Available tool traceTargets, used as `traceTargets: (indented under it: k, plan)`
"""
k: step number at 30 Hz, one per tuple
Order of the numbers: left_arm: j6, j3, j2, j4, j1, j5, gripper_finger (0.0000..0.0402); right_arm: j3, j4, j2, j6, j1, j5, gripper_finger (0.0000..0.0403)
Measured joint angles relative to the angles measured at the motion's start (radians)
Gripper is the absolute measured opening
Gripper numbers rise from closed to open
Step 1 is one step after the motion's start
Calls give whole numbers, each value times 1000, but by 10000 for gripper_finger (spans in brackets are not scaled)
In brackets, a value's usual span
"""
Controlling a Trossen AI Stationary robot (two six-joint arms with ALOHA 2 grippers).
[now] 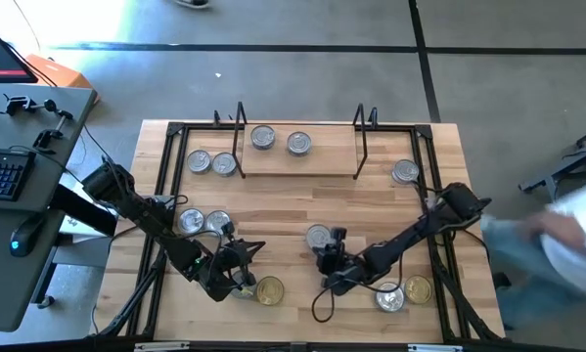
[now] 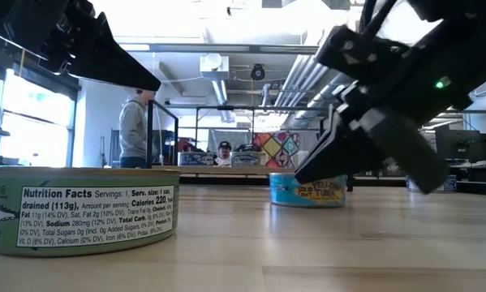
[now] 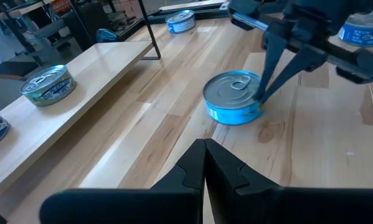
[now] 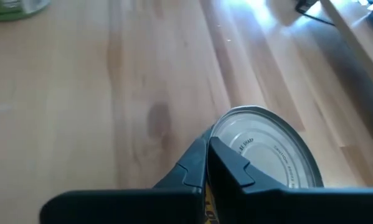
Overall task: Stack canned seafood by type on shelf
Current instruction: Put the Green-blue tuna can on the shelf
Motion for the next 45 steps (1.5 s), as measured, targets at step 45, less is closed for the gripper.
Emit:
traceTargets:
  k: [45]
  plan:
    - [4, 0, 0, -1, 0, 0, 0, 83, -70, -186, -641, -573, -143, 0]
